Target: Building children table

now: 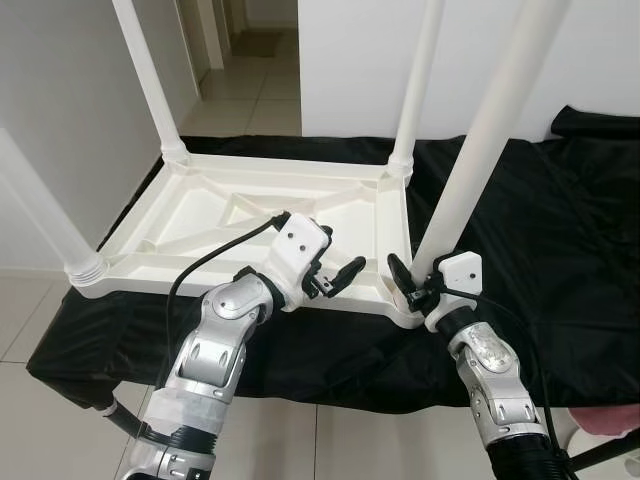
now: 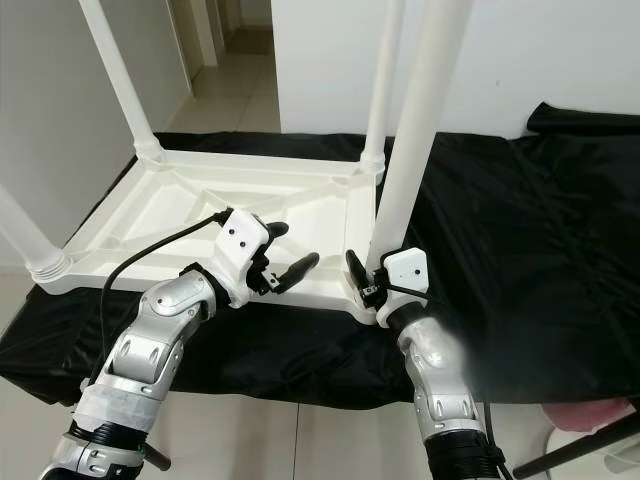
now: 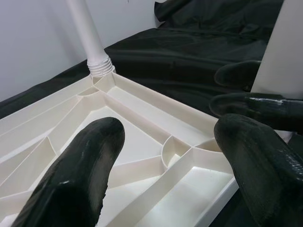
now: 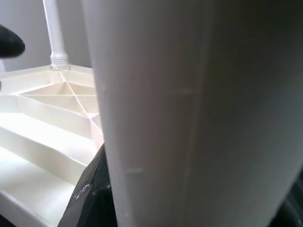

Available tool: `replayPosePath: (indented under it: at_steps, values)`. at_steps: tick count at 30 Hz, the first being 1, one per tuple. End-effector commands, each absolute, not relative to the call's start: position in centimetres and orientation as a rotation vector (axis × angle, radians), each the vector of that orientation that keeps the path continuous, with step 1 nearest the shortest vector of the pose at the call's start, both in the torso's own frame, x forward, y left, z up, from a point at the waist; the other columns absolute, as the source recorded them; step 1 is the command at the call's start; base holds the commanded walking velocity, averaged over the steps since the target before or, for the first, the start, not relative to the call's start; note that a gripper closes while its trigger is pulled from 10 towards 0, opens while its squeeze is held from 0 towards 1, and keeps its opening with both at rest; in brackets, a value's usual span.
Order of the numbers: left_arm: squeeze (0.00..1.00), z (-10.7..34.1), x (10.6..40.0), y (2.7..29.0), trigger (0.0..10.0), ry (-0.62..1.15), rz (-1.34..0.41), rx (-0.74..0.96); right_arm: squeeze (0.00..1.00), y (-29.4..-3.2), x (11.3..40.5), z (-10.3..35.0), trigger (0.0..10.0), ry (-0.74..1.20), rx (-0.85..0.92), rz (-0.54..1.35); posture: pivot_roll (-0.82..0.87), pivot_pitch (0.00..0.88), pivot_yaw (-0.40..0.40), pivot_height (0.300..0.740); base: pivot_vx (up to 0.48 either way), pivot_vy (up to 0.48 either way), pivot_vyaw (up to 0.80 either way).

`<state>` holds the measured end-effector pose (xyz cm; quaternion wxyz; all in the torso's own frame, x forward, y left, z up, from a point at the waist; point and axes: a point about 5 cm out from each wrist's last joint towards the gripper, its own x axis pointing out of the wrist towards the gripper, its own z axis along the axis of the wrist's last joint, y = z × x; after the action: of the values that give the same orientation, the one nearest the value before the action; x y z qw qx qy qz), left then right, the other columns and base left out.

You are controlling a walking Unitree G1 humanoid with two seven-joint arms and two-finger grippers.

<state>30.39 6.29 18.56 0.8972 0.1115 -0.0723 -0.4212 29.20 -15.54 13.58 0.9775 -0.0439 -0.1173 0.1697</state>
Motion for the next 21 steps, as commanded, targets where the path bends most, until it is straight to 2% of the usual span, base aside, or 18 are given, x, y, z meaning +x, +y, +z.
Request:
replayPosePath:
  at_steps: [1, 15, 21]
  values:
    - [0.00, 18.6, 30.8, 7.1, 10.0, -0.152, -0.744, 0.234, 0.00, -15.0, 28.9, 12.3, 10.0, -0.173, -0.065, 0.356, -0.01, 0.003, 0.067, 0.740, 0.000, 0.000, 0.00]
    - [0.00, 18.8, 31.1, 7.0, 10.0, -0.156, -0.741, 0.236, 0.00, -15.6, 30.4, 11.9, 10.0, -0.012, -0.103, 0.352, -0.02, 0.005, 0.073, 0.740, 0.000, 0.000, 0.00]
    - [0.00, 18.8, 31.2, 7.1, 10.0, -0.159, -0.733, 0.236, 0.00, -15.8, 31.0, 12.4, 10.0, 0.040, -0.111, 0.419, -0.01, 0.010, 0.066, 0.740, 0.000, 0.000, 0.00]
